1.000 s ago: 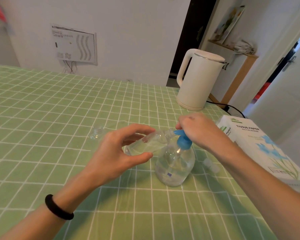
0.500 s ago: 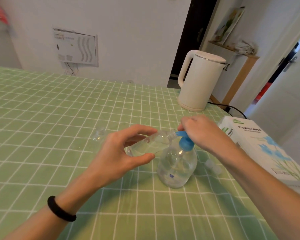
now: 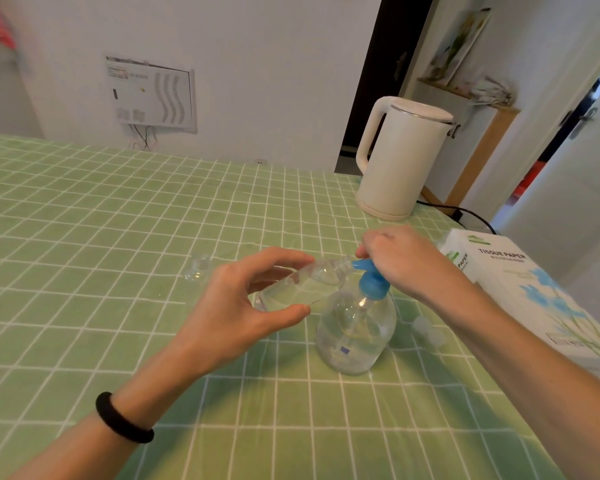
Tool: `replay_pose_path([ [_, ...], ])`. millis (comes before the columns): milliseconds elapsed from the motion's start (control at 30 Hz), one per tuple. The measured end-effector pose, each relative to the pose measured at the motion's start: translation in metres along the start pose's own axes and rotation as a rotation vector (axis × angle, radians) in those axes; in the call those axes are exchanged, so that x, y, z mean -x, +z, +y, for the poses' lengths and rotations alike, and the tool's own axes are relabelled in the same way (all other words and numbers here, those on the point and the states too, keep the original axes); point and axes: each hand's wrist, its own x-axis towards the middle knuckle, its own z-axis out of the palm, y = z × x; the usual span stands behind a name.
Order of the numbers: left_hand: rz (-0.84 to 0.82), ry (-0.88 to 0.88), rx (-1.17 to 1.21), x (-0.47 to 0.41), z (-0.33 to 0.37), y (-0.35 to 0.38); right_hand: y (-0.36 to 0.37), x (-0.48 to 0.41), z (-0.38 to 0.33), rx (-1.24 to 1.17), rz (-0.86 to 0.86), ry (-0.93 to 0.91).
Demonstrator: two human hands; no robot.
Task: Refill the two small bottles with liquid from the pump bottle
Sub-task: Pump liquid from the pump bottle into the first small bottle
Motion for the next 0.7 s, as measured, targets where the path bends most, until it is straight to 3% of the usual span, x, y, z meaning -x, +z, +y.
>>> replay_pose_path([
  [700, -0.003, -0.001, -0.008, 0.0004, 0.0019, -0.0001, -0.0062, 0.0004, 0.0001, 0.016, 0.031, -0.023],
])
